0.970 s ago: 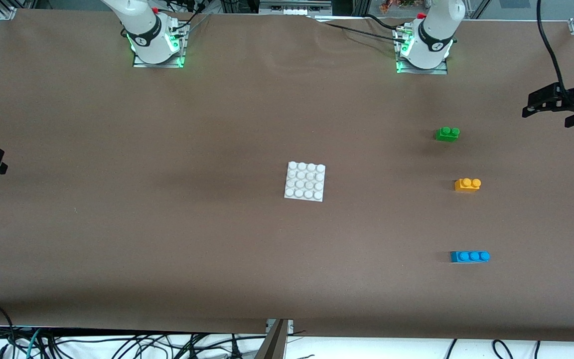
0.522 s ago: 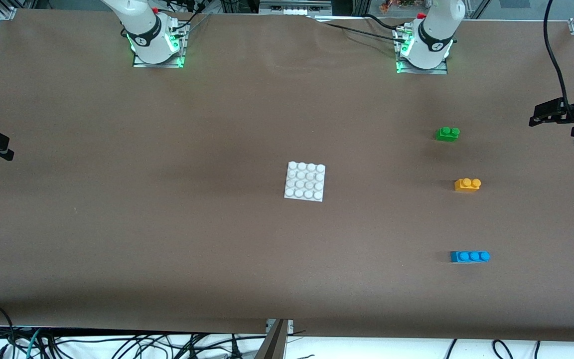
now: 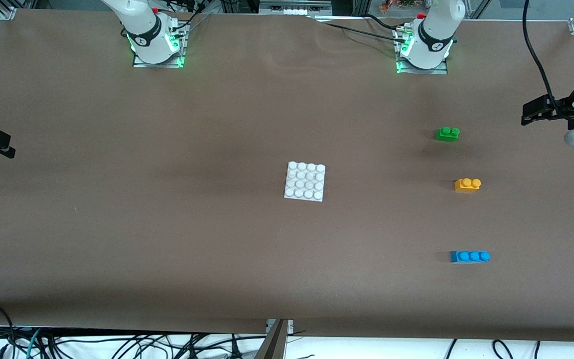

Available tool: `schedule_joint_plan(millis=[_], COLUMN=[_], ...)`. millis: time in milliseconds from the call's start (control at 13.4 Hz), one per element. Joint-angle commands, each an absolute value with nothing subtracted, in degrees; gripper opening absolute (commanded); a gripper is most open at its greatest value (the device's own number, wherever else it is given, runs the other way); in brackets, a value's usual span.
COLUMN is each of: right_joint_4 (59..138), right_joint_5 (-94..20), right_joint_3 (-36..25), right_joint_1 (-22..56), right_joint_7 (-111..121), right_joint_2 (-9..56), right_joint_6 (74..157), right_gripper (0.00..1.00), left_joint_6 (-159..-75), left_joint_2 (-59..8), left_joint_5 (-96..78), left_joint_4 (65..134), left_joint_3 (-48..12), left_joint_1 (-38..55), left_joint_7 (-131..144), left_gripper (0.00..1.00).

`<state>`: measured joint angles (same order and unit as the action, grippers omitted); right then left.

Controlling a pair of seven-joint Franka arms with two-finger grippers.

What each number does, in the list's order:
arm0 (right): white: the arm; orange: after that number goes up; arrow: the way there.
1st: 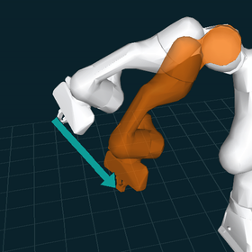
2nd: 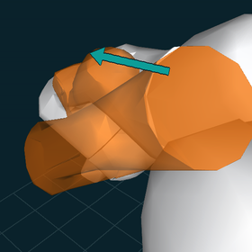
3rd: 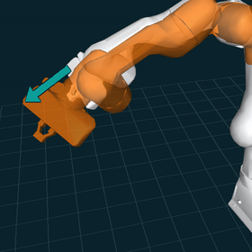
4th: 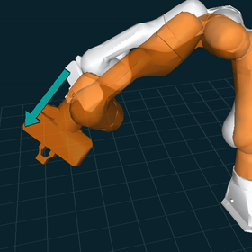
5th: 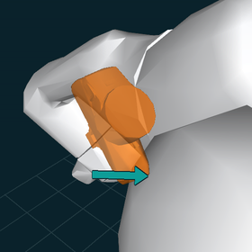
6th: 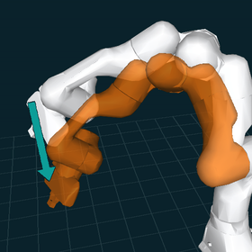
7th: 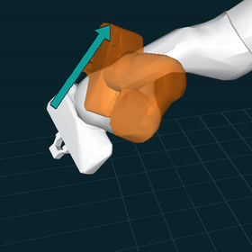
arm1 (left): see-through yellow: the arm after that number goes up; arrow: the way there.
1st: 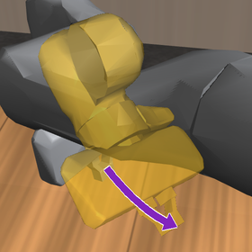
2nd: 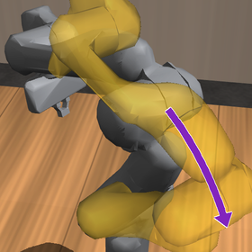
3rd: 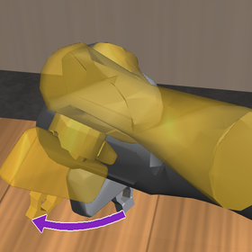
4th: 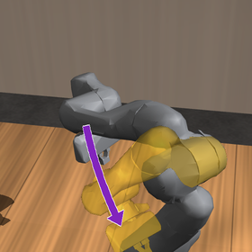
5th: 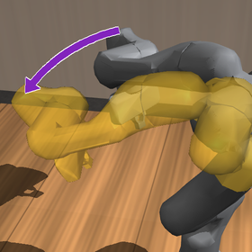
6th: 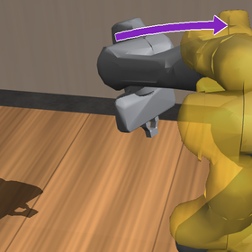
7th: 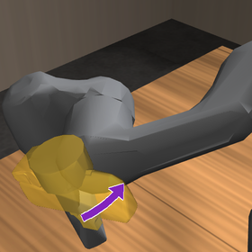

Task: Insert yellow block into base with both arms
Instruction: 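Move the left gripper over the yellow brick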

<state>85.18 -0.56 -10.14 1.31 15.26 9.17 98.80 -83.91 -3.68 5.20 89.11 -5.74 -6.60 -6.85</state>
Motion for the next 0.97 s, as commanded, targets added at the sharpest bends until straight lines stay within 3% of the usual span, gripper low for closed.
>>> schedule_joint_plan(millis=[0,149,522,895], right_joint_4=[84.20,84.20,84.20,84.20], right_joint_5=[-0.09,-0.09,-0.09,-0.09], right_joint_3=[-9.93,-9.93,-9.93,-9.84], right_joint_1=[0.62,0.62,0.62,0.70], right_joint_7=[16.17,16.17,16.17,16.17], right_joint_2=[9.23,9.23,9.32,9.23], right_joint_6=[97.47,97.47,97.47,97.47], right_gripper=[1.00,1.00,1.00,1.00], left_joint_6=[-96.73,-99.22,-114.67,-121.45], left_joint_2=[8.33,7.21,5.55,-5.51], left_joint_5=[4.48,3.35,0.88,-1.67], left_joint_4=[109.11,111.78,126.02,125.69], left_joint_3=[-5.71,-5.54,-5.45,-5.27], left_joint_1=[-7.12,-7.47,-9.93,-11.25], left_joint_7=[-5.71,-5.63,-5.80,-6.85], left_gripper=[1.00,1.00,1.00,1.00])
